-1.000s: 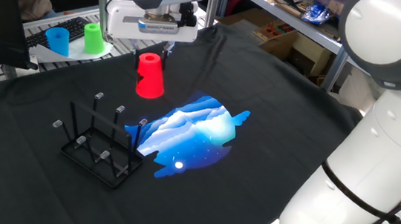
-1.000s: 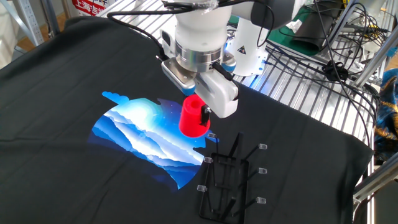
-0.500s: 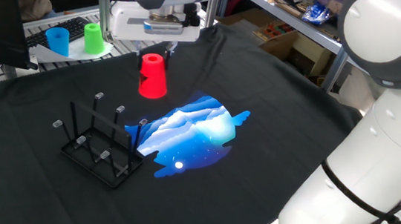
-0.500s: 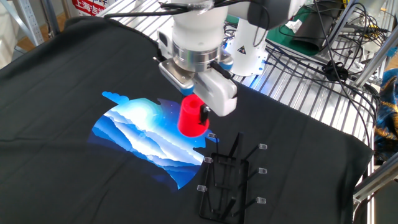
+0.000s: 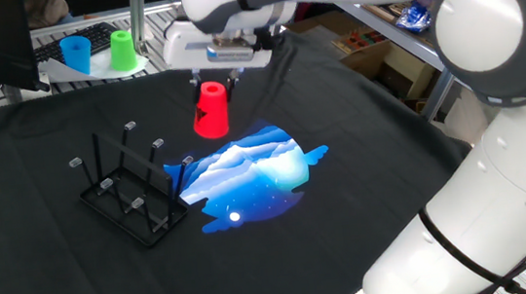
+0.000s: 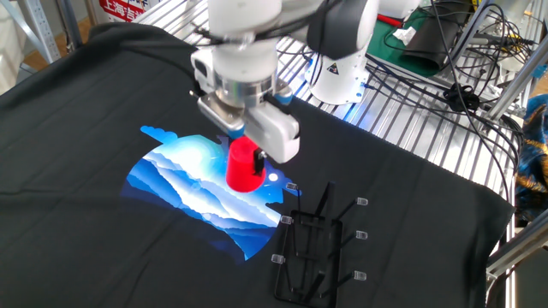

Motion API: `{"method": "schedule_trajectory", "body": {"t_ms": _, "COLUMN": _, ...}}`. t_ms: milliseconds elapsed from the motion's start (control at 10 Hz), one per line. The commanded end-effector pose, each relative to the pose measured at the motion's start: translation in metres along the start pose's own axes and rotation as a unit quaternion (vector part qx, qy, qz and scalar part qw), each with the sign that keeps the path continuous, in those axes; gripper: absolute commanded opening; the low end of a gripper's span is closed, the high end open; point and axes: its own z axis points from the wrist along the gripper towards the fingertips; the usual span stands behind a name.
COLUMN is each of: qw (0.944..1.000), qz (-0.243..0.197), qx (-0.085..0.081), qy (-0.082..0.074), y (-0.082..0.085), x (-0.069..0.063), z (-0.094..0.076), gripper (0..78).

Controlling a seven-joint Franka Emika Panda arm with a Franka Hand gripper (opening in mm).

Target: Take the cup off the cup rack

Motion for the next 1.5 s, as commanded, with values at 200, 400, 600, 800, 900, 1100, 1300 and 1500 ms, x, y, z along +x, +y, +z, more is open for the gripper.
{"method": "schedule_trajectory", "body": {"t_ms": 200, "qw": 0.9999, "qz": 0.001, "qx": -0.002, "qy": -0.013, "y": 0.004, "x": 0.001, "z": 0.036, "gripper": 1.1}}
{"method": "schedule_trajectory", "body": {"t_ms": 400, "qw": 0.9999, "qz": -0.002, "qx": -0.002, "qy": -0.014, "y": 0.002, "x": -0.001, "z": 0.046, "gripper": 1.1}}
{"method": "schedule_trajectory", "body": {"t_ms": 600, "qw": 0.9998, "qz": -0.002, "qx": -0.004, "qy": -0.017, "y": 0.003, "x": -0.003, "z": 0.053, "gripper": 1.1}}
{"method": "schedule_trajectory", "body": {"t_ms": 800, "qw": 0.9997, "qz": -0.001, "qx": -0.007, "qy": -0.025, "y": 0.006, "x": -0.003, "z": 0.070, "gripper": 1.1}}
{"method": "schedule_trajectory", "body": {"t_ms": 900, "qw": 0.9997, "qz": -0.001, "qx": -0.007, "qy": -0.025, "y": 0.006, "x": -0.003, "z": 0.074, "gripper": 1.1}}
{"method": "schedule_trajectory", "body": {"t_ms": 1100, "qw": 0.9997, "qz": -0.002, "qx": -0.008, "qy": -0.025, "y": 0.007, "x": -0.002, "z": 0.083, "gripper": 1.1}}
{"method": "schedule_trajectory", "body": {"t_ms": 1300, "qw": 0.9996, "qz": -0.004, "qx": -0.006, "qy": -0.026, "y": 0.007, "x": -0.002, "z": 0.087, "gripper": 1.1}}
{"method": "schedule_trajectory", "body": {"t_ms": 1500, "qw": 0.9996, "qz": -0.008, "qx": -0.008, "qy": -0.025, "y": 0.005, "x": -0.004, "z": 0.092, "gripper": 1.1}}
